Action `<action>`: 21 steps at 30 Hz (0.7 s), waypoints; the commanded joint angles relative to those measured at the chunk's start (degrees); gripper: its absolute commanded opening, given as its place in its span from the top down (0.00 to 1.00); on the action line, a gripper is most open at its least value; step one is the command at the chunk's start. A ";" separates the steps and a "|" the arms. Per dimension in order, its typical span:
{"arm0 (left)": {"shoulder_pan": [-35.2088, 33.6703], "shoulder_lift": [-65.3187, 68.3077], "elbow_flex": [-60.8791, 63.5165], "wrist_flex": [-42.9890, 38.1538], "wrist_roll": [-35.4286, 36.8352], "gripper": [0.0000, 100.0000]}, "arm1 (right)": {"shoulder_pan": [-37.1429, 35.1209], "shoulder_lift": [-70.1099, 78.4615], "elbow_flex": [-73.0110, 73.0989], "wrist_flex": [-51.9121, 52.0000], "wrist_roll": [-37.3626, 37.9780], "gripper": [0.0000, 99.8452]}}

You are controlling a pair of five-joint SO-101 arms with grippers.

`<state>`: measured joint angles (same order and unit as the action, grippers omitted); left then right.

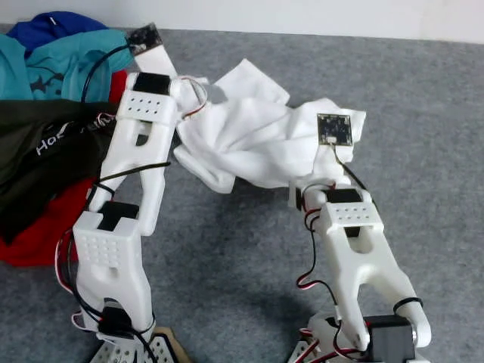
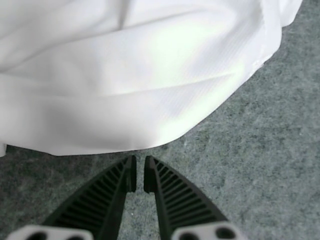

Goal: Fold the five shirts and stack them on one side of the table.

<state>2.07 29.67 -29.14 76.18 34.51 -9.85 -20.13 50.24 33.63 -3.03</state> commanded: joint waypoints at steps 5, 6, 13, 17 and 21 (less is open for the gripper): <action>-1.71 -11.91 2.07 17.41 -7.03 0.78 | 0.04 -0.48 -0.13 -1.01 0.70 0.96; -1.71 -12.88 5.32 17.32 -7.91 0.80 | 0.04 -0.48 -0.13 -1.01 0.70 0.96; -4.35 -16.66 26.51 2.99 -12.92 0.80 | 0.66 -0.48 -0.22 -1.01 0.70 0.96; -6.90 -16.92 30.02 -3.69 -13.27 0.80 | 0.66 -0.48 -0.22 -1.01 0.70 0.96; -6.81 -15.78 30.73 -10.11 -15.47 0.80 | 0.66 -0.48 -0.13 -1.01 0.70 0.96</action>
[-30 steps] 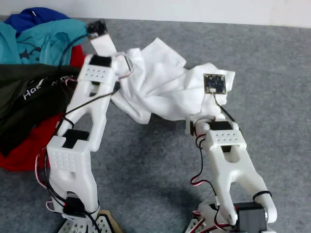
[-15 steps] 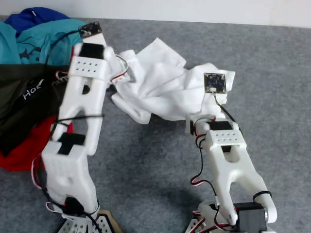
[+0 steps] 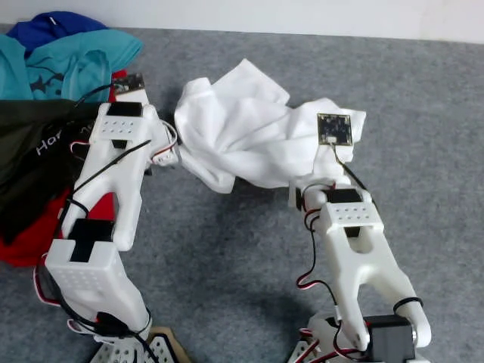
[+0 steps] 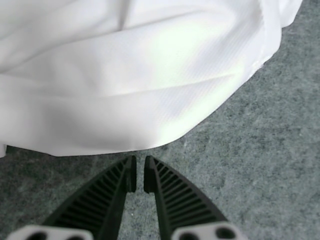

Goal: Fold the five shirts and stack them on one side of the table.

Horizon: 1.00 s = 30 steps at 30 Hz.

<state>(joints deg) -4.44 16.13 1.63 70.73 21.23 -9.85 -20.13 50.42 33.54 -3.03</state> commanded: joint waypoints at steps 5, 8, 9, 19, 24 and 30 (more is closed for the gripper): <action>1.63 2.68 -0.31 -10.64 -9.05 0.80 | 0.66 -0.48 -0.22 -0.92 0.70 0.96; 2.77 3.91 -0.57 -11.08 -10.90 0.80 | 0.66 -0.48 -0.22 -0.92 0.70 0.96; 3.21 4.09 -0.84 -11.08 -11.43 0.80 | 0.66 -0.48 -0.22 -0.92 0.70 0.96; 5.85 8.40 0.66 -17.85 -11.87 0.80 | 0.66 -0.48 -0.31 -0.92 0.70 0.96; 6.73 12.53 -2.42 -17.67 -11.87 0.80 | 0.66 -0.48 -0.31 -0.92 0.70 0.96; 7.08 12.53 -3.03 -16.70 -11.87 0.88 | 0.66 -0.48 -0.48 -0.92 0.70 0.96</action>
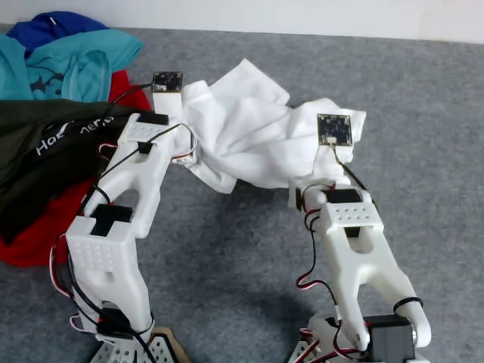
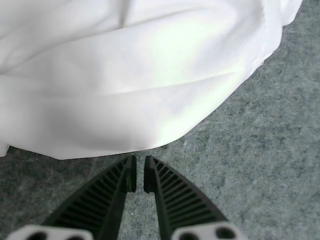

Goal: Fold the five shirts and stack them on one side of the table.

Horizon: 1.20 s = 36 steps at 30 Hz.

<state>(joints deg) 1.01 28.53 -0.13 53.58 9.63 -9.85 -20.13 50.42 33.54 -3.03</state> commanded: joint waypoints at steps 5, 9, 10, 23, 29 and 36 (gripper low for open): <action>2.95 0.04 -1.63 1.58 -0.35 0.98 | 0.66 -0.48 -0.57 -0.92 0.70 0.96; 2.77 0.04 -1.63 1.58 -0.35 0.99 | 1.54 -0.57 -0.57 -0.92 0.70 0.96; 2.77 0.04 -1.63 1.58 -0.35 0.99 | 1.54 -0.57 -0.57 -0.92 0.70 0.96; 3.65 -22.20 0.40 33.49 -0.26 0.99 | 1.54 -0.66 -0.66 0.66 0.26 0.96; -0.75 -32.22 8.75 33.58 -0.26 0.99 | 2.59 -5.58 -1.36 5.23 0.26 0.96; -2.51 -42.68 23.87 29.36 -0.35 0.99 | 4.79 -17.36 4.09 6.90 0.62 0.88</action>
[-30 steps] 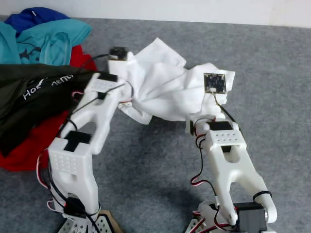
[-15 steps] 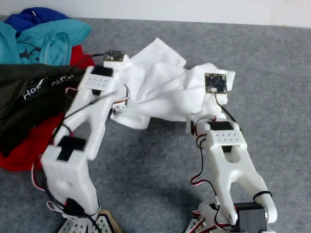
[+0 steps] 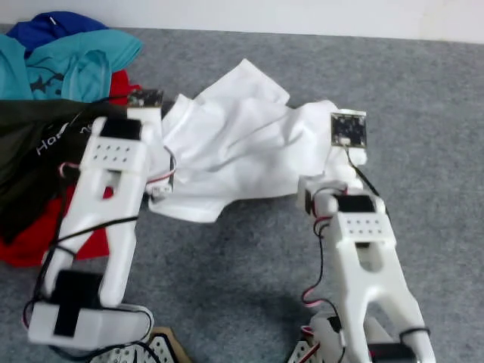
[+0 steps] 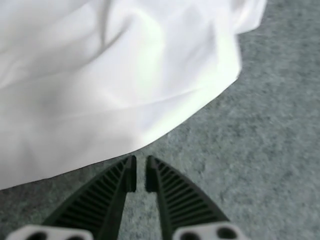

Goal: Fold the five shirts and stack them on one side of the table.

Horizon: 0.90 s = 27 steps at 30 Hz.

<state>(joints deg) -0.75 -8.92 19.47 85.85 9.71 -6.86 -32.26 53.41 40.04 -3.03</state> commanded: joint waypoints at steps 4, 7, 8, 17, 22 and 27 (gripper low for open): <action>-0.92 -9.98 11.74 -9.85 -0.44 0.99 | 3.12 -7.78 4.00 -1.10 0.62 0.82; -4.35 -14.29 12.44 -11.43 -0.26 0.99 | 4.26 -7.78 4.97 -4.00 0.35 0.82; -6.29 -15.96 12.35 -11.78 -0.09 0.99 | 4.79 -7.78 5.41 -4.97 0.26 0.82; -16.75 -21.05 13.93 -19.25 0.35 0.99 | 5.23 -2.24 6.55 -10.24 0.44 0.82; -16.75 -19.30 14.11 -21.80 7.38 0.99 | 3.38 7.87 2.15 -10.77 0.70 0.82; -16.75 -15.87 14.02 -23.12 7.65 0.99 | 1.01 14.64 -2.59 -6.90 3.16 0.82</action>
<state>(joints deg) -16.75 -25.54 33.80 64.75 16.48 -4.40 -19.60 55.69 31.60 -1.36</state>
